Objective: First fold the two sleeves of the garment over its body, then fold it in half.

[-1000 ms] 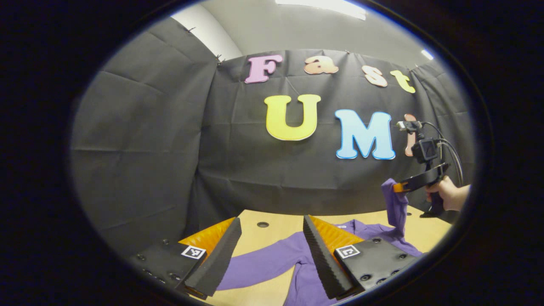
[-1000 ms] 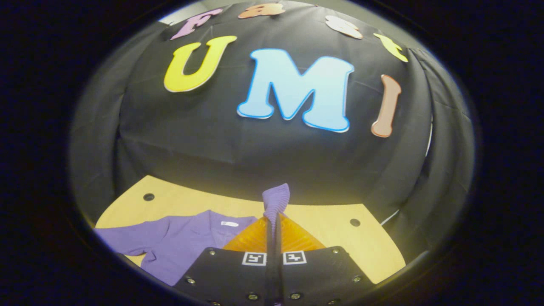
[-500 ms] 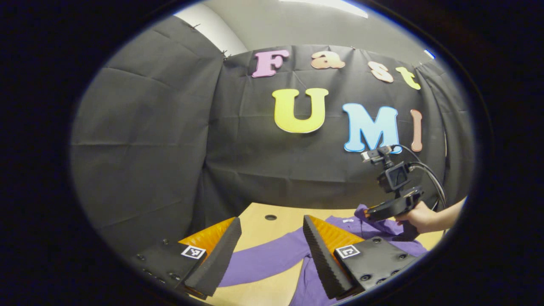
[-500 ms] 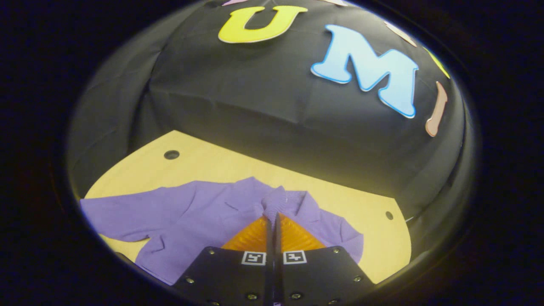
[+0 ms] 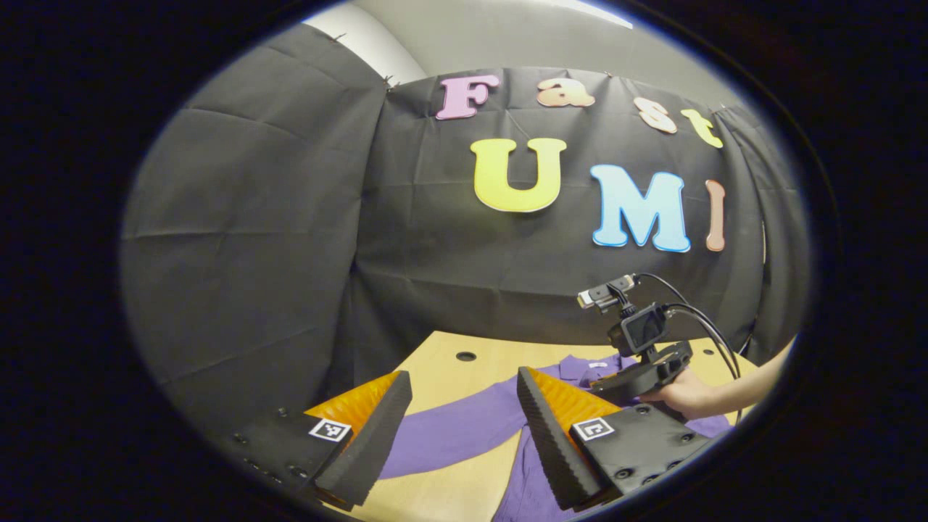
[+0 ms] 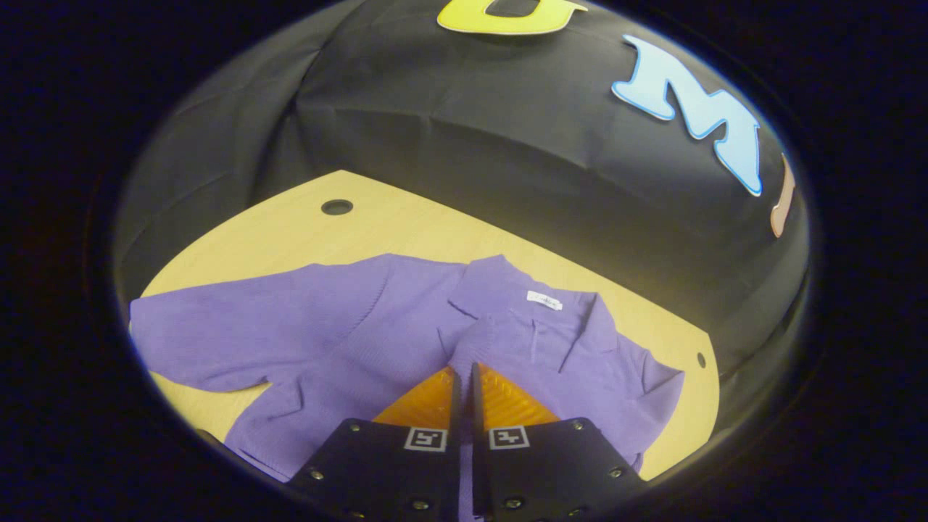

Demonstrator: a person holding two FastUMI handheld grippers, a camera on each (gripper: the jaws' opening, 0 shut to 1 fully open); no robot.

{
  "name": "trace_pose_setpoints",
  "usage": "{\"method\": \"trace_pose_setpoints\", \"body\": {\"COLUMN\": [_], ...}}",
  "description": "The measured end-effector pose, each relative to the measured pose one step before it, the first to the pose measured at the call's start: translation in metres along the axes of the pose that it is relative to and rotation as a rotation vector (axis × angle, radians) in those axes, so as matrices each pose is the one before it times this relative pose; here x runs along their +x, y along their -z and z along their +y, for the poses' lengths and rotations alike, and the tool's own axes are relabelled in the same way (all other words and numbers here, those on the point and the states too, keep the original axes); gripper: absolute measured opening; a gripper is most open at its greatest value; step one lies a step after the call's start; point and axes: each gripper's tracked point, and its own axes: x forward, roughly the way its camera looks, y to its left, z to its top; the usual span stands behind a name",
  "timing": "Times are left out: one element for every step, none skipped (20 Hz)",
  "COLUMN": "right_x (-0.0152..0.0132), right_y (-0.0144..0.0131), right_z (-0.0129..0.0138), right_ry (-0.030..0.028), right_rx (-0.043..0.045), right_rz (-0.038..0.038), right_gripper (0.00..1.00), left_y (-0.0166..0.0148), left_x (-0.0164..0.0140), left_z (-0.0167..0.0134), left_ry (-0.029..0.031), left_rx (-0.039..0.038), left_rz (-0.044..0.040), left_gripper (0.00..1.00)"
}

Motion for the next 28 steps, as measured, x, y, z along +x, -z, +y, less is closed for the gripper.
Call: {"method": "trace_pose_setpoints", "body": {"right_x": [-0.00034, -0.00418, -0.00212, -0.00490, -0.00217, -0.00310, -0.00401, -0.00402, -0.00345, -0.00480, -0.00645, -0.00713, -0.00885, -0.00941, -0.01210, -0.01220, -0.01208, -0.01210, -0.01248, -0.01173, -0.01059, -0.00887, -0.00993, -0.00755, -0.00749, -0.00731, -0.00520, -0.00588], "right_y": [0.00114, -0.00208, -0.00250, -0.00278, -0.00106, -0.00208, -0.00225, -0.00321, -0.00251, -0.00180, -0.00333, -0.00428, -0.00628, -0.00704, -0.00562, -0.00658, -0.00436, -0.00738, -0.00568, -0.00659, -0.00536, -0.00635, -0.00582, -0.00580, -0.00402, -0.00516, -0.00239, -0.00273], "right_z": [0.00483, 0.00167, 0.00149, -0.00064, 0.00316, 0.00221, -0.00053, -0.00028, -0.00130, 0.00029, -0.00116, -0.00189, -0.00169, -0.00226, -0.00290, -0.00141, -0.00130, -0.00281, -0.00369, -0.00408, -0.00263, -0.00346, -0.00367, -0.00346, -0.00350, -0.00370, -0.00336, -0.00222], "right_ry": [-0.01790, -0.01437, -0.00525, 0.00228, -0.00924, -0.00970, -0.00069, 0.00167, 0.00055, -0.00267, 0.00175, 0.00180, -0.00007, 0.00402, 0.00446, -0.00045, -0.00207, 0.00079, 0.00531, 0.00399, 0.00476, 0.00580, 0.00743, 0.00927, 0.01154, 0.01334, 0.01254, 0.00837], "right_rx": [0.00411, -0.00021, -0.00354, -0.00584, 0.00112, 0.00448, 0.00282, 0.00378, 0.00453, 0.00842, 0.00888, 0.01206, 0.01435, 0.01256, 0.01125, 0.01330, 0.01726, 0.01621, 0.01094, 0.00822, 0.00704, 0.00450, 0.00311, 0.00241, 0.00169, -0.00199, -0.00208, -0.00509], "right_rz": [-0.00274, -0.01051, -0.01283, -0.01081, -0.00960, -0.00578, -0.00627, -0.01186, -0.01149, -0.00871, -0.01257, -0.01492, -0.02441, -0.02461, -0.02357, -0.01937, -0.02126, -0.02392, -0.02043, -0.01918, -0.01770, -0.01878, -0.01794, -0.01738, -0.01288, -0.01576, -0.01152, -0.00961], "right_gripper": [0.10, 0.18, 0.37, 0.40, 0.46, 0.54, 0.67, 0.72, 0.83, 0.88, 0.92, 0.94, 0.98, 0.96, 0.96, 0.96, 0.96, 0.96, 0.96, 0.97, 0.98, 0.96, 0.97, 0.97, 0.96, 0.96, 0.96, 0.96], "left_y": [0.00190, 0.00090, 0.00110, 0.00054, 0.00072, 0.00018, 0.00083, 0.00174, 0.00292, 0.00256, 0.00496, 0.00417, 0.00429, 0.00601, 0.00579, 0.00569, 0.00666, 0.00908, 0.00705, 0.00790, 0.00798, 0.00670, 0.00610, 0.00688, 0.00861, 0.00716, 0.00715, 0.00586], "left_x": [0.00141, 0.00145, 0.00031, 0.00121, 0.00021, 0.00109, 0.00106, 0.00038, 0.00091, 0.00141, 0.00224, 0.00350, 0.00250, 0.00183, 0.00201, 0.00341, 0.00321, 0.00513, 0.00478, 0.00505, 0.00493, 0.00364, 0.00559, 0.00329, 0.00380, 0.00278, 0.00429, 0.00397], "left_z": [-0.00023, 0.00086, 0.00047, 0.00005, -0.00017, -0.00076, -0.00078, 0.00022, 0.00021, -0.00156, -0.00009, 0.00402, 0.00367, 0.00608, 0.01152, 0.01109, 0.01112, 0.01197, 0.01249, 0.01033, 0.01154, 0.01165, 0.01153, 0.01235, 0.00962, 0.00939, 0.00957, 0.00927], "left_ry": [-0.00024, 0.00024, -0.00017, 0.00066, 0.00063, 0.00099, 0.00137, 0.00063, -0.00045, 0.00378, -0.00036, -0.00972, -0.00983, -0.01658, -0.02383, -0.02845, -0.02750, -0.03140, -0.02961, -0.02805, -0.02674, -0.02467, -0.02435, -0.02611, -0.02539, -0.02641, -0.02574, -0.02658], "left_rx": [0.00244, 0.00247, 0.00266, 0.00136, 0.00014, -0.00076, -0.00199, -0.00294, -0.00374, -0.00482, -0.00522, -0.00704, -0.00885, -0.00974, -0.00902, -0.00735, -0.00269, 0.00141, 0.00252, -0.00052, -0.00874, -0.01731, -0.02204, -0.02144, -0.01745, -0.01288, -0.00738, -0.00629], "left_rz": [0.00206, 0.00060, 0.00099, 0.00061, 0.00065, 0.00105, 0.00281, 0.00377, 0.00383, 0.00563, 0.00658, 0.00408, 0.00498, 0.01128, 0.00999, 0.01121, 0.01611, 0.01585, 0.01304, 0.01750, 0.02124, 0.02329, 0.02246, 0.02105, 0.02019, 0.01481, 0.01522, 0.01439], "left_gripper": [0.93, 0.93, 0.93, 0.93, 0.93, 0.93, 0.93, 0.93, 0.93, 0.95, 0.93, 0.95, 0.95, 0.93, 0.95, 0.95, 0.92, 0.95, 0.92, 0.93, 0.96, 0.93, 0.95, 0.96, 0.93, 0.96, 0.93, 0.93]}}
